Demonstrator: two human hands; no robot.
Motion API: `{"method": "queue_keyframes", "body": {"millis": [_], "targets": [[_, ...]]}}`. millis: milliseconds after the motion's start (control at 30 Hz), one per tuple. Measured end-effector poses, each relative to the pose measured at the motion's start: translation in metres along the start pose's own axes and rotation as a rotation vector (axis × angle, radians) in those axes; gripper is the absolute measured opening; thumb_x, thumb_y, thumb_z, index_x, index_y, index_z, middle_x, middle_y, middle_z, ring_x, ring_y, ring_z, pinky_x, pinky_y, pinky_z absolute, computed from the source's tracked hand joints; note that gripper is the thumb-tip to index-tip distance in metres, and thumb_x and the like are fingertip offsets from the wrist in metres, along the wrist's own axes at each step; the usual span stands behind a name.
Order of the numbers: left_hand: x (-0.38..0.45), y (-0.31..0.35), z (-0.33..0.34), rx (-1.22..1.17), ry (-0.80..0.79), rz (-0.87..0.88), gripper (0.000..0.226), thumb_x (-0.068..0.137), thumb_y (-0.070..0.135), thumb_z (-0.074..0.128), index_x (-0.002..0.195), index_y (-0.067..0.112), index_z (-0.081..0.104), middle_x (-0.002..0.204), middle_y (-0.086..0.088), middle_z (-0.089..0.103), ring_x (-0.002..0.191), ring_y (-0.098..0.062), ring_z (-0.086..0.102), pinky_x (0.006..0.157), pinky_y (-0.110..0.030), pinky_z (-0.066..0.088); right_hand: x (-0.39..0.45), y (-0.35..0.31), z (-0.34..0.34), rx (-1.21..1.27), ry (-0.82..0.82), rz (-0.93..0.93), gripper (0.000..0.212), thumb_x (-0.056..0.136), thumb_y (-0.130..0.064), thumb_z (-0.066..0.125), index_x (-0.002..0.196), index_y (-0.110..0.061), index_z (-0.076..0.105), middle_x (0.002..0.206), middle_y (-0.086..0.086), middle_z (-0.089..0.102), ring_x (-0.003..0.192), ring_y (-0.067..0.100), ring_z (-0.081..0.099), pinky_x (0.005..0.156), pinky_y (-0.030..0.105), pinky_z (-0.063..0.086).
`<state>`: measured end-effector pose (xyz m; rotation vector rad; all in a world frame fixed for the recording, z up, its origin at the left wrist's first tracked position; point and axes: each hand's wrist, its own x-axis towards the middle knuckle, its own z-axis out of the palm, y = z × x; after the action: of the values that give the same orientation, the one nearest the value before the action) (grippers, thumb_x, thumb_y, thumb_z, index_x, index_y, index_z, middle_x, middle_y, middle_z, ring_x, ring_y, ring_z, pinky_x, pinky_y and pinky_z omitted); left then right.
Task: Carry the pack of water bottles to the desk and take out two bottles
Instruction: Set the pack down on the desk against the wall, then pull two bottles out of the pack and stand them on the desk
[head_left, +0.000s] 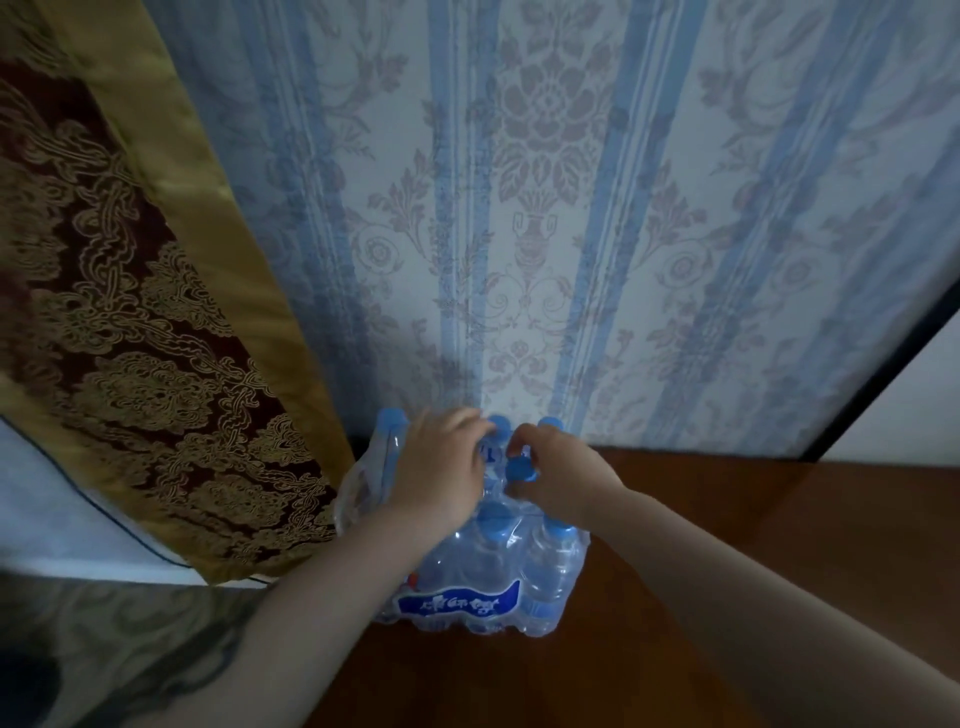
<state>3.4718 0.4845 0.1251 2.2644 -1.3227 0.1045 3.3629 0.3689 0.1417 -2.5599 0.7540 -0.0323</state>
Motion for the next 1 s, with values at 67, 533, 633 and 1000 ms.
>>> {"method": "queue_keyframes", "body": {"millis": [67,533,633,1000], "targets": [[-0.003,0.0,0.009,-0.013,-0.056,0.025,0.034,0.094,0.015,0.05,0.127,0.02,0.056,0.136,0.006,0.053,0.128,-0.015,0.045,0.115,-0.034,0.028,0.002,0.003,0.0,0.03,-0.061,0.036,0.043,0.078,-0.032,0.076,0.114,-0.026,0.054,0.096,-0.002,0.051,0.085,0.02,0.057,0.07,0.032,0.046],[0.002,-0.022,-0.017,0.073,-0.291,0.024,0.038,0.089,0.024,0.064,0.126,0.021,0.057,0.122,0.002,0.052,0.113,-0.016,0.05,0.076,-0.022,0.031,0.021,-0.002,0.0,-0.314,-0.186,-0.089,0.051,0.085,-0.047,0.064,0.12,-0.016,0.043,0.086,0.002,0.052,0.068,0.018,0.05,0.053,0.028,0.036],[-0.001,-0.018,-0.018,0.097,-0.286,0.038,0.035,0.091,0.028,0.061,0.125,0.019,0.055,0.121,0.001,0.049,0.108,-0.016,0.052,0.072,-0.022,0.029,0.019,0.004,-0.001,-0.238,-0.191,-0.071,0.043,0.085,-0.051,0.063,0.109,-0.022,0.041,0.078,-0.003,0.048,0.061,0.014,0.05,0.048,0.027,0.035],[0.016,-0.019,-0.042,0.083,-0.123,0.079,0.042,0.089,0.044,0.058,0.113,0.011,0.054,0.104,0.0,0.045,0.076,-0.014,0.049,0.064,-0.03,0.039,0.026,-0.013,-0.03,-0.206,0.066,-0.18,0.036,0.082,-0.049,0.065,0.086,-0.022,0.041,0.07,-0.002,0.051,0.061,0.015,0.048,0.045,0.028,0.03]]}}
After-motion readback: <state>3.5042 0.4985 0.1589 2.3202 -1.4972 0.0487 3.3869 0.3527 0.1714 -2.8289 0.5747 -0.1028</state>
